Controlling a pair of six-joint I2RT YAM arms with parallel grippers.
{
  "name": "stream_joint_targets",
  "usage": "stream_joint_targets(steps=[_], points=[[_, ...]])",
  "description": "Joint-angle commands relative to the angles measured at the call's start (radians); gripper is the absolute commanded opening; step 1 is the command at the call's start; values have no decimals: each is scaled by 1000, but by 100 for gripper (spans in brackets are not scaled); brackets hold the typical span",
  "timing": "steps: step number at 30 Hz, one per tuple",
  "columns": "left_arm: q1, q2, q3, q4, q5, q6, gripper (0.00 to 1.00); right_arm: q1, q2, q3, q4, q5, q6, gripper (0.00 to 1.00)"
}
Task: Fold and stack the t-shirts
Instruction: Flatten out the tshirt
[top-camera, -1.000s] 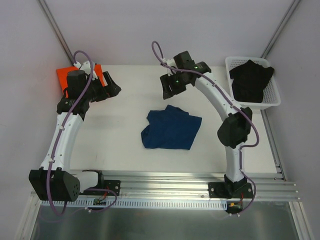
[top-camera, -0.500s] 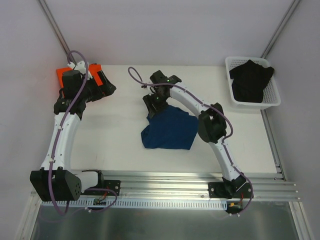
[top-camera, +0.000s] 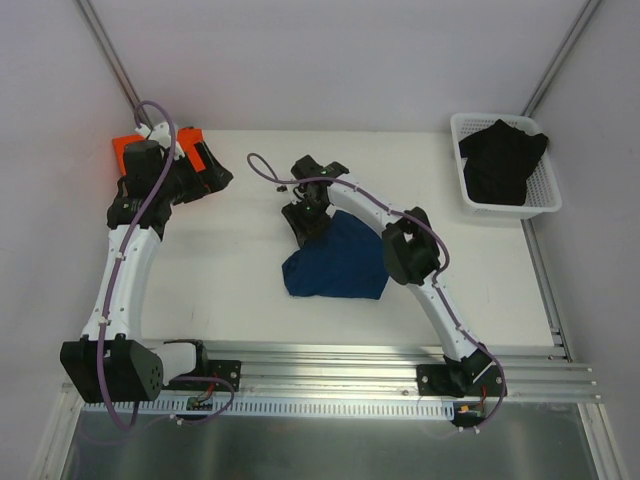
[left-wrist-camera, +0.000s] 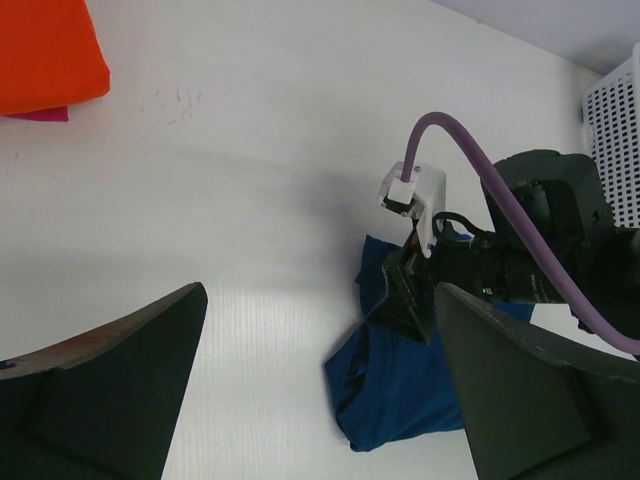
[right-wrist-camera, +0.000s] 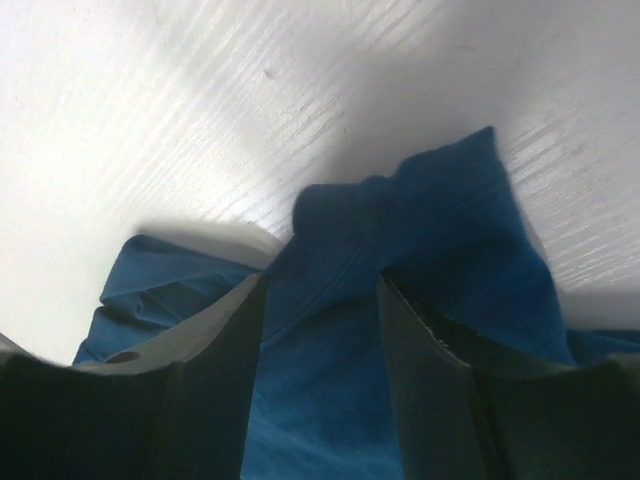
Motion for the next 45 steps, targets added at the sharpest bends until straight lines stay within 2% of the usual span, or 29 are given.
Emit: stream_joint_targets(steps=[1, 4, 8, 9, 12, 19, 20, 21, 22, 24, 25, 30, 31, 32, 34, 36, 37, 40, 41, 42, 45], points=[[13, -33, 4, 26, 19, -13, 99, -1, 14, 50, -12, 38, -40, 51], [16, -38, 2, 25, 20, -15, 99, -1, 14, 67, -8, 53, -39, 38], [17, -36, 0, 26, 26, -19, 99, -1, -20, 76, -3, 44, -30, 27], [17, -35, -1, 28, 25, -22, 99, 1, -29, 76, -4, 45, -28, 18], [17, -33, -18, 28, 28, -30, 98, 1, -62, 76, -1, 62, -30, 1], [17, -21, -23, 31, 36, -38, 98, -1, -130, 81, 3, 70, -21, 1], [17, -12, -30, 32, 45, -36, 99, -1, -147, 79, 2, 96, -21, 3], [17, -4, -36, 31, 57, -36, 99, -1, -158, 76, 2, 114, -27, 26], [16, 3, -62, 32, 95, -38, 99, -1, -168, 75, 5, 133, -39, 36], [16, 46, -90, 37, 149, -55, 98, -4, -206, 73, 11, 174, -48, 47], [16, 68, -110, 37, 216, -52, 96, -7, -220, 75, 18, 183, -50, 49], [14, 278, -109, 35, 304, -42, 81, -25, -309, 88, 29, 234, -79, 57], [16, 314, -78, 38, 319, -44, 58, -27, -341, 87, 32, 257, -93, 58], [14, 385, -60, 45, 350, -45, 47, -30, -360, 82, 34, 274, -114, 59], [2, 453, 11, 45, 377, -33, 34, -42, -401, 70, 40, 318, -125, 60], [-18, 543, 60, 46, 394, -35, 28, -50, -423, 64, 40, 329, -137, 62], [-27, 569, 104, 45, 395, -38, 26, -58, -432, 59, 42, 337, -139, 62], [-77, 669, 169, 45, 398, -41, 31, -74, -458, 47, 45, 361, -151, 63], [-93, 687, 181, 45, 404, -42, 37, -78, -458, 47, 43, 361, -152, 63], [-123, 704, 201, 45, 407, -44, 39, -82, -458, 49, 46, 361, -148, 63], [-177, 760, 230, 46, 420, -50, 41, -98, -455, 59, 46, 357, -128, 63]])
